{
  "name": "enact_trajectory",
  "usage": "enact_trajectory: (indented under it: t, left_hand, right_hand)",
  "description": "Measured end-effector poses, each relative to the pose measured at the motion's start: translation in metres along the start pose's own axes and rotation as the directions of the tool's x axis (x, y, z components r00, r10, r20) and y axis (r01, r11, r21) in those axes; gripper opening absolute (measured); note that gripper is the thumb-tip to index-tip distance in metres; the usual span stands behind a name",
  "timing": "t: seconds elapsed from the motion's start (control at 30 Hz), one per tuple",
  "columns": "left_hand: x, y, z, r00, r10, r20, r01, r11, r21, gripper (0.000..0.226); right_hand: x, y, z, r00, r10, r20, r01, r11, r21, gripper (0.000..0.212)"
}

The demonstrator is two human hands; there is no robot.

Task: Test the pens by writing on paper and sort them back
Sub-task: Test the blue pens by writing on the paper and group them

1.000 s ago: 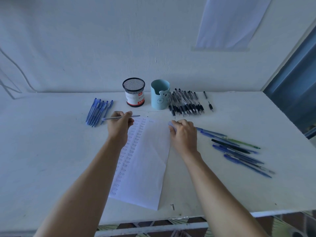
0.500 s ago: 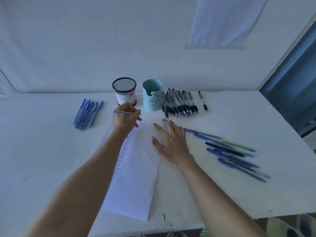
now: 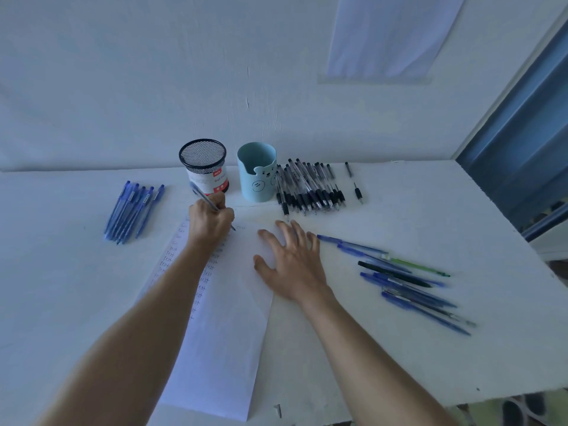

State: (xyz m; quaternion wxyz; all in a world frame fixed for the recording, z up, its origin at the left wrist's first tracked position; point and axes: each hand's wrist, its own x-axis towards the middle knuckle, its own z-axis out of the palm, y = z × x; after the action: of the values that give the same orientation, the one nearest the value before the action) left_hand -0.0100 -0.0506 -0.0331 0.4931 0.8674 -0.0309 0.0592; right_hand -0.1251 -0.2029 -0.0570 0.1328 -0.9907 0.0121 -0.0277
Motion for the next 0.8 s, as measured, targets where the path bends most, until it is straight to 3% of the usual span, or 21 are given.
enact_trajectory:
  t: [0.2,0.8]
  left_hand:
    - [-0.0005,0.0006,0.0019,0.998,0.049,0.035,-0.052,0.995,0.089,0.033]
    - [-0.0012,0.0005,0.0049,0.996,0.079,0.042,-0.083,0.991,0.108,0.031]
  right_hand:
    - [0.0002,-0.0004,-0.0001,1.000,0.000,-0.017,0.000,1.000,0.011,0.056]
    - [0.0007,-0.0016,-0.0011,1.000,0.012,-0.022,-0.012,1.000,0.024,0.055]
